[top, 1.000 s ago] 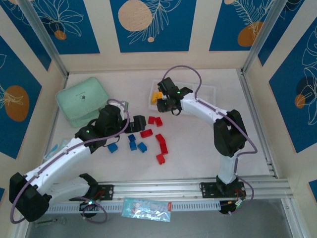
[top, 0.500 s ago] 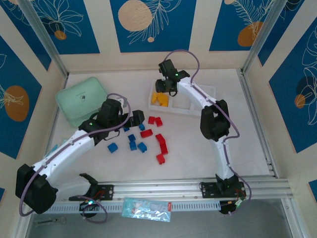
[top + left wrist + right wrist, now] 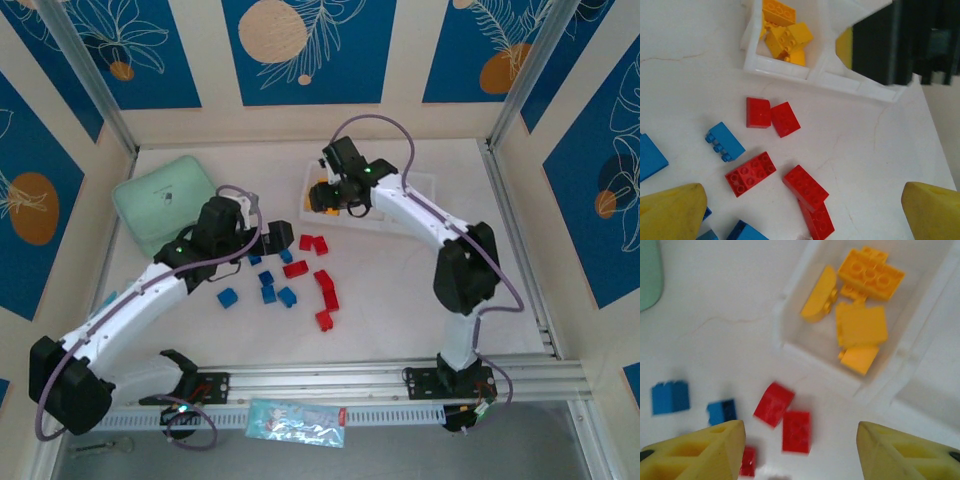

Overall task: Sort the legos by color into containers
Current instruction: Pick up the lego from the center of the table.

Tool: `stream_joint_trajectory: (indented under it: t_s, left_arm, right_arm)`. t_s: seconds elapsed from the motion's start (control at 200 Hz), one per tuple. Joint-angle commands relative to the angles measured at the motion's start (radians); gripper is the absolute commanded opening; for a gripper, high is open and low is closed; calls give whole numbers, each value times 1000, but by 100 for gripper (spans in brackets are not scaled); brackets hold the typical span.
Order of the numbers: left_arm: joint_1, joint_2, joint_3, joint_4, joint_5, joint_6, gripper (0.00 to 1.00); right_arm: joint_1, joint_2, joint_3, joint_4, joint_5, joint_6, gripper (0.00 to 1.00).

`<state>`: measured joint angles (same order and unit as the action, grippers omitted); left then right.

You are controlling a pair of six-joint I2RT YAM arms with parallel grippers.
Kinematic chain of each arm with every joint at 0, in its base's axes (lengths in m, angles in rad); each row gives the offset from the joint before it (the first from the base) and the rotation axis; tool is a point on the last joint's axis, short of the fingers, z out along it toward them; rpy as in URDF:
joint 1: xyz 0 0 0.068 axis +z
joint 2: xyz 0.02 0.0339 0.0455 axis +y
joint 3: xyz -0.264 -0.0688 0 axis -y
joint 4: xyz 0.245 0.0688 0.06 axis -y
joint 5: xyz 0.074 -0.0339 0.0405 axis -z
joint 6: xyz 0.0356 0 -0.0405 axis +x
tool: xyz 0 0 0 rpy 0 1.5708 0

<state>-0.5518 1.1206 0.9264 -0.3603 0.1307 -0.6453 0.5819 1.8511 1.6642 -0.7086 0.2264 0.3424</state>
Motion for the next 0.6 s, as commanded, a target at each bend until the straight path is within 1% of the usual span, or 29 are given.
stream_joint_trajectory:
  t_s: [0.0,0.07,0.155,0.29,0.435,0.51,0.595]
  left_arm:
    - [3,-27,-31,-27,40,5,99]
    - [-8,-45,-69,-5,40,-12,99]
    - [-22,-66,-114,21,27,-30,99]
    - [-42,-88,-155,42,6,-60,99]
    - [-87,-110,-186,60,-34,-88,99]
    - [-95,-129,-212,71,-63,-97,99]
    - [-96,-146,-242,82,-87,-107,99]
  right_arm:
    - [-8,-82,-104,-8,-49,54,62]
    - [-3,-137,-193,13,-74,67,63]
    - [14,-186,-284,36,-73,83,66]
    - [46,-237,-387,57,-105,108,68]
    - [106,-274,-486,97,-113,137,72]
    - [139,-286,-527,125,-101,155,73]
    - [173,-277,-545,135,-59,181,75]
